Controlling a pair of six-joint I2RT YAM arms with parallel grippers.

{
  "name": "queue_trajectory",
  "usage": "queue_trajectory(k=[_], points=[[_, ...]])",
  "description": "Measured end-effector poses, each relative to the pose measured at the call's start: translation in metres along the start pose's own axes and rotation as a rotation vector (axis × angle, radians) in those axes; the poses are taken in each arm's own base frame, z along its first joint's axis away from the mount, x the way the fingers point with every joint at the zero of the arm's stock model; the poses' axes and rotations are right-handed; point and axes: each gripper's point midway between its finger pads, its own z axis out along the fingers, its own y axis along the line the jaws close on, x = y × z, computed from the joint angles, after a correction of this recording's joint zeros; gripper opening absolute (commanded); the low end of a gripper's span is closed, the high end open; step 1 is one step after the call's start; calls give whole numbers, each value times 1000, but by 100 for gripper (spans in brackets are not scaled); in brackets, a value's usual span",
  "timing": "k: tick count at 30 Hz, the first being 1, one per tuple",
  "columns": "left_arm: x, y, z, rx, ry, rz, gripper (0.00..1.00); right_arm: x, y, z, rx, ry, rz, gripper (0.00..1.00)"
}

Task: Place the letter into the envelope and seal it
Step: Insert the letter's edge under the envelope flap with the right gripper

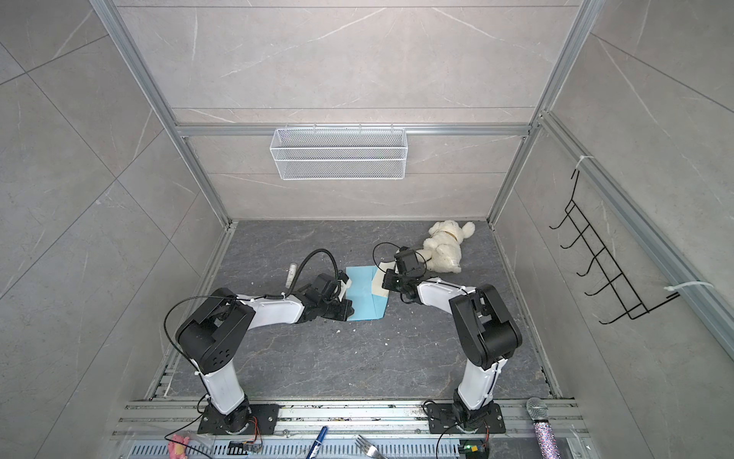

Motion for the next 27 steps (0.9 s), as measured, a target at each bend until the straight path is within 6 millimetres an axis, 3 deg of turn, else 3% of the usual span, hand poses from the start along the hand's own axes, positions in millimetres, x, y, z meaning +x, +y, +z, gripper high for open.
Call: queue_trajectory(k=[27], points=[[-2,0,1,7,-18,-18,0,14,0,-8,1,60,-80,0]])
